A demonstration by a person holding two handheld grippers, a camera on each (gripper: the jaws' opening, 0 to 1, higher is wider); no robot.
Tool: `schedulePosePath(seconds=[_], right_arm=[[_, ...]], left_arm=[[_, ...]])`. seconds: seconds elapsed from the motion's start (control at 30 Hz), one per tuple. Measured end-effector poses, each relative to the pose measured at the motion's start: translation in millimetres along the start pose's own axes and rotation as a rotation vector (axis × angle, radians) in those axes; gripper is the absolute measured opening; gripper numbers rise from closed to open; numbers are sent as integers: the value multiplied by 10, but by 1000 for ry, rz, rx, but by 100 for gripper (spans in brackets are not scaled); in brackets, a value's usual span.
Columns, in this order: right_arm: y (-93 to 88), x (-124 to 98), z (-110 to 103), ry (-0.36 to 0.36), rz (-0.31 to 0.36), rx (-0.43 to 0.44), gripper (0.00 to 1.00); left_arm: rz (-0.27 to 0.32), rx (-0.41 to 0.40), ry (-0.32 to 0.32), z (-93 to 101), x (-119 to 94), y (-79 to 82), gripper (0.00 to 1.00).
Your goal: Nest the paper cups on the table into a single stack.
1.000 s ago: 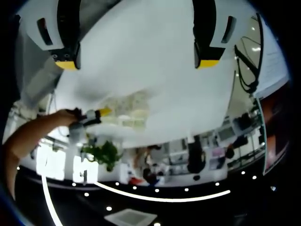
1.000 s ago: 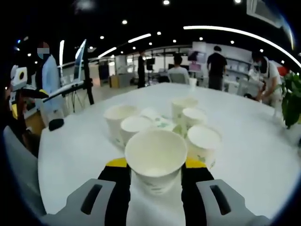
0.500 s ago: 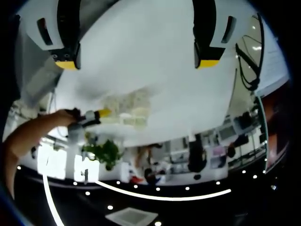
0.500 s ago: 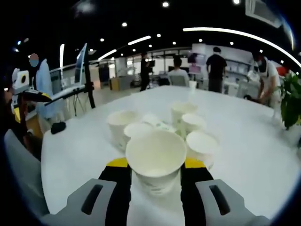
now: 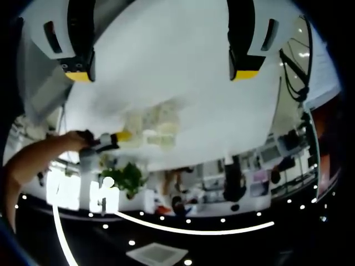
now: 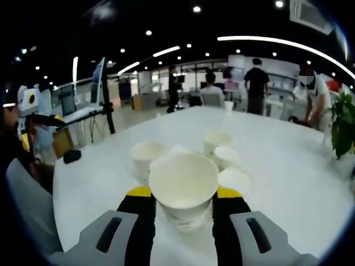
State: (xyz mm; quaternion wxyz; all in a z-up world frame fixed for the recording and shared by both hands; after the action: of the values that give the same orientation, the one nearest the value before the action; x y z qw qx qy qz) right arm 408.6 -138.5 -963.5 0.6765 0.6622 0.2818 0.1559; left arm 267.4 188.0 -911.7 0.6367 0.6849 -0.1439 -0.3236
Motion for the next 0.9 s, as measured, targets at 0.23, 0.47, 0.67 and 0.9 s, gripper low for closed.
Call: schedulePosePath(seconds=[0.23, 0.47, 0.67, 0.9], right_arm=[[92, -12, 14, 9, 13, -13, 36], [117, -53, 28, 10, 12, -7, 36], [124, -118, 49, 6, 16, -6, 36], [160, -152, 33, 7, 21, -2, 36]], left_arm=[[3, 7, -1, -39, 24, 24, 100], [2, 15, 0, -52, 44, 36, 100], [0, 19, -4, -18, 52, 40, 100], [7, 21, -6, 11, 58, 44, 100]])
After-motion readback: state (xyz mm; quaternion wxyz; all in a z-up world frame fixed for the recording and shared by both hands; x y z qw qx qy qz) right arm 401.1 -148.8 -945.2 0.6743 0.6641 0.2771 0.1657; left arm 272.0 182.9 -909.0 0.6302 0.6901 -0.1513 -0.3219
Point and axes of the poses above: the point that each gripper's makers call its tool centre point, and the gripper's own axes: x roughly forward along the fingers, z roughly to its right, y roughly out of its top, the point moved 6 cm from there along -x, roughly backward along the fingers, and after that the axes turned 12 degrees about z, right-handed, at the moved point
